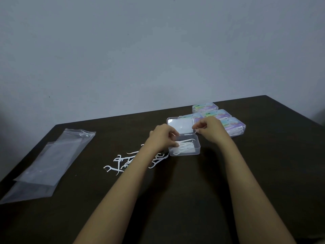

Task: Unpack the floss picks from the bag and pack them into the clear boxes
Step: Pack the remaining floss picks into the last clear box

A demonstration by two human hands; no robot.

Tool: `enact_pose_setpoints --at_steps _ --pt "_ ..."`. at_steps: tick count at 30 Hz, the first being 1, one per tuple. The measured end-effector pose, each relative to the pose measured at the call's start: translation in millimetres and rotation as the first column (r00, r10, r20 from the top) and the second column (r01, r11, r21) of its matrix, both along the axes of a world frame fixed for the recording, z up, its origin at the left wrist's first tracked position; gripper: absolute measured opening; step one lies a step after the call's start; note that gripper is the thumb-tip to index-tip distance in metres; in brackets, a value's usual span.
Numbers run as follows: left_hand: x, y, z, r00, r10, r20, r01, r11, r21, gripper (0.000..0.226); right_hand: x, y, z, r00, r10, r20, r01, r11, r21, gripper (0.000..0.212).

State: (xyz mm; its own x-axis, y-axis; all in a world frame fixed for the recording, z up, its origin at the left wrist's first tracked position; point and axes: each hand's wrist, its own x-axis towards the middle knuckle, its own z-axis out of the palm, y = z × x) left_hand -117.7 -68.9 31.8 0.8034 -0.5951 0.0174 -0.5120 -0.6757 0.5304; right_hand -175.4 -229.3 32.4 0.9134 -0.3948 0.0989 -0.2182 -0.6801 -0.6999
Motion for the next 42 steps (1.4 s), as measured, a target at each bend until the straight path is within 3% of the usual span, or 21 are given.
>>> enact_pose_setpoints --at_steps 7,11,14,16,21,25,31,37,42 --pt "2.4 24.3 15.1 0.997 0.028 0.065 -0.02 0.992 -0.122 0.026 -1.2 7.3 2.9 0.999 0.015 0.039 -0.013 0.998 -0.063 0.018" --pt "6.8 50.3 20.7 0.992 0.105 0.072 -0.097 0.989 -0.108 0.021 -0.4 33.4 4.7 0.982 0.175 0.076 -0.163 0.975 -0.149 0.018" --pt "7.1 69.7 22.5 0.989 0.142 0.037 -0.141 0.99 -0.025 0.019 -2.6 48.6 6.2 0.938 0.341 -0.057 -0.344 0.905 -0.25 0.021" --pt "6.9 81.0 21.7 0.985 0.172 -0.002 -0.171 0.983 0.059 0.018 -3.9 50.5 7.1 0.918 0.367 -0.151 -0.397 0.864 -0.311 0.032" --pt "7.4 94.0 12.6 0.981 0.192 -0.034 -0.178 0.953 0.247 0.016 -5.4 53.8 1.6 0.909 0.354 -0.219 -0.415 0.81 -0.415 0.034" --pt "6.4 91.5 7.3 0.981 0.187 -0.049 -0.168 0.949 0.267 0.021 -3.3 54.1 1.1 0.918 0.33 -0.218 -0.395 0.792 -0.465 0.019" --pt "7.5 95.1 8.0 0.97 0.242 -0.027 -0.222 0.925 0.307 0.023 1.1 56.6 1.4 0.966 0.223 -0.131 -0.255 0.73 -0.634 0.023" --pt "7.0 109.0 11.6 0.939 0.341 -0.04 -0.287 0.844 0.453 0.048 0.3 60.5 -5.5 0.961 0.108 -0.255 -0.259 0.672 -0.694 0.035" --pt "-1.7 112.8 14.0 0.91 0.406 -0.089 -0.281 0.758 0.588 0.076 1.8 59.0 -5.7 0.98 0.069 -0.184 -0.182 0.676 -0.714 0.037"
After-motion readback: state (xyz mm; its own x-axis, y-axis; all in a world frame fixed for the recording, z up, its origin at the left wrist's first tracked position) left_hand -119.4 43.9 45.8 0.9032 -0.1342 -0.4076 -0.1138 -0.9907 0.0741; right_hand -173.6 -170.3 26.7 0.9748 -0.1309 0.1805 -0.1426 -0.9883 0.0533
